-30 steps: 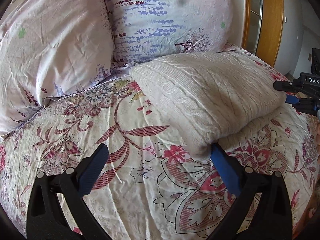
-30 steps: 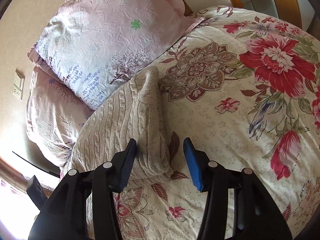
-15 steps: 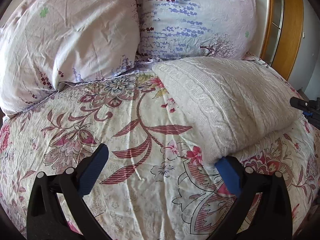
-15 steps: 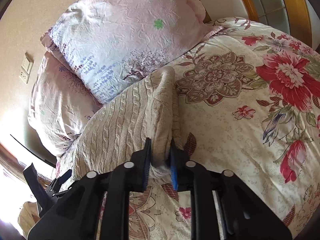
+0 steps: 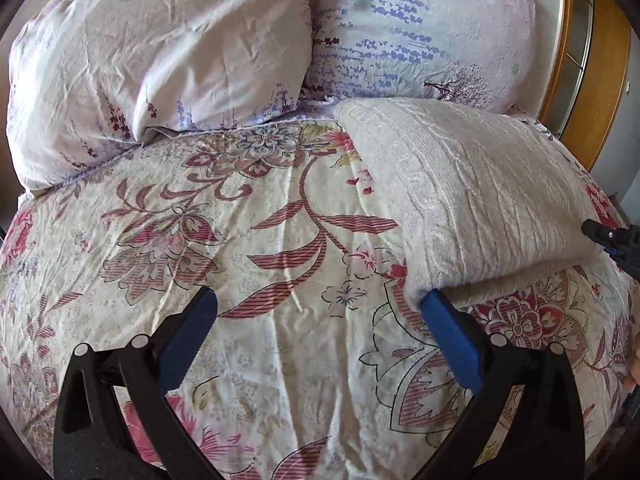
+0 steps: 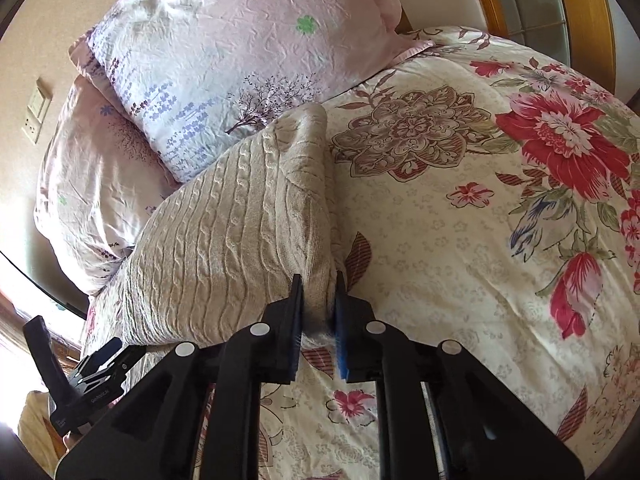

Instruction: Fold small clothes

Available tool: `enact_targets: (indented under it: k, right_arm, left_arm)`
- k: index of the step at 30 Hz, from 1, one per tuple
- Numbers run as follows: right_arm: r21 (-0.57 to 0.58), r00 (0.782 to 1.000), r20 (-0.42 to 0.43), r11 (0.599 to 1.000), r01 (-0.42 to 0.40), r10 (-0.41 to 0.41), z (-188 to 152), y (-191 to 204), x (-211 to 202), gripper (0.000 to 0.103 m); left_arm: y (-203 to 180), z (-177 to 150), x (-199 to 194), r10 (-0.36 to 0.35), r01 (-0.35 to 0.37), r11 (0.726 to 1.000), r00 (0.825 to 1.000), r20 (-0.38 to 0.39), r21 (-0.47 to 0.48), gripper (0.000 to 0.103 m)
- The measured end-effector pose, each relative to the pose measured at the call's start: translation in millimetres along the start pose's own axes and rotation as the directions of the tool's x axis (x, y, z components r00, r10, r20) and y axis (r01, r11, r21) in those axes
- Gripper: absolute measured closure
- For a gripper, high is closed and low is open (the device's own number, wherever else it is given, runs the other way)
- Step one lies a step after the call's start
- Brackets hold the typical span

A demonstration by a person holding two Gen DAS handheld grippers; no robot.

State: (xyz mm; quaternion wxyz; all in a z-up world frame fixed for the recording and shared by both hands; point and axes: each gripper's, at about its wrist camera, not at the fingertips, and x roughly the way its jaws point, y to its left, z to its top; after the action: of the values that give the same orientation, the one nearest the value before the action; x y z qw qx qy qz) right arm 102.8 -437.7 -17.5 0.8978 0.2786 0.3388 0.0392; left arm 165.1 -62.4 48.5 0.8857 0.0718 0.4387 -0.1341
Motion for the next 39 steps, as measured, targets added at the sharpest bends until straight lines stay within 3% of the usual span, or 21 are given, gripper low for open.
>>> enact_targets:
  k: [3,5,8,11,15,19,22,27,31,32,33,34,37,39]
  right_arm:
    - [0.014,1.000,0.019,1.000,0.014,-0.015,2.6,-3.2,-9.3,0.077]
    - [0.015,0.998,0.055,1.000,0.020,-0.021,7.1,-2.0,-17.0,0.072]
    - [0.014,0.996,0.089,1.000,0.013,-0.014,18.5,5.3,-21.2,0.065]
    - [-0.017,0.992,0.130,1.000,0.000,0.002,29.4,20.4,-21.9,0.065]
    - [-0.073,0.991,0.131,0.997,-0.004,0.013,39.2,40.2,-12.6,0.054]
    - [-0.098,0.994,0.111,0.995,-0.006,0.017,40.9,46.1,-3.4,0.052]
    - [-0.118,0.994,0.111,0.993,0.008,0.005,40.1,48.6,-0.5,0.045]
    - [-0.146,0.996,0.094,0.989,0.021,-0.007,36.8,48.9,6.8,0.045]
    - [-0.133,0.996,0.019,0.988,0.084,-0.082,31.4,41.1,29.9,0.045]
    - [-0.125,0.994,-0.003,0.986,0.107,-0.108,28.5,37.3,37.8,0.040]
    - [-0.089,0.995,-0.036,0.992,0.084,-0.088,25.2,30.2,45.8,0.038]
    - [-0.053,0.999,-0.009,0.997,0.046,-0.047,23.2,23.8,44.2,0.036]
    - [-0.052,0.999,-0.013,0.998,0.040,-0.040,21.7,23.5,43.0,0.036]
    - [-0.045,0.999,-0.018,0.998,0.047,-0.048,23.1,25.2,41.1,0.036]
  left_arm:
    - [11.9,0.9,-24.8,0.088,-0.087,0.996,0.992,0.087,-0.013,0.002]
    - [24.1,7.5,-36.9,0.112,-0.103,0.992,0.984,0.136,-0.067,0.002]
    - [24.9,26.5,-43.2,0.017,-0.001,0.996,0.985,0.170,-0.095,0.002]
    - [-6.4,48.4,-37.8,-0.056,0.059,0.998,0.984,0.170,-0.014,0.002]
    - [-59.0,69.1,-25.3,-0.001,-0.019,0.994,0.984,0.178,0.109,0.002]
    - [-86.6,77.7,-10.2,-0.008,-0.013,0.990,0.989,0.150,0.142,0.002]
    - [-94.7,77.7,-0.6,-0.031,0.013,0.990,0.991,0.128,0.139,0.002]
    - [-101.2,76.9,14.1,-0.047,0.035,0.991,0.995,0.091,0.130,0.002]
    - [-99.7,72.5,40.7,-0.075,0.075,0.992,0.997,-0.008,0.099,0.002]
    - [-98.0,70.6,45.5,-0.084,0.085,0.993,0.996,-0.018,0.087,0.002]
    - [-96.3,69.2,47.4,-0.095,0.096,0.993,0.995,-0.018,0.075,0.002]
    - [-94.5,68.4,48.9,-0.104,0.105,0.992,0.994,-0.022,0.064,0.002]
    - [-86.9,68.5,57.4,-0.162,0.162,0.987,0.985,-0.052,0.005,0.002]
    - [-78.1,66.3,66.0,-0.231,0.227,0.972,0.970,-0.076,-0.059,0.002]
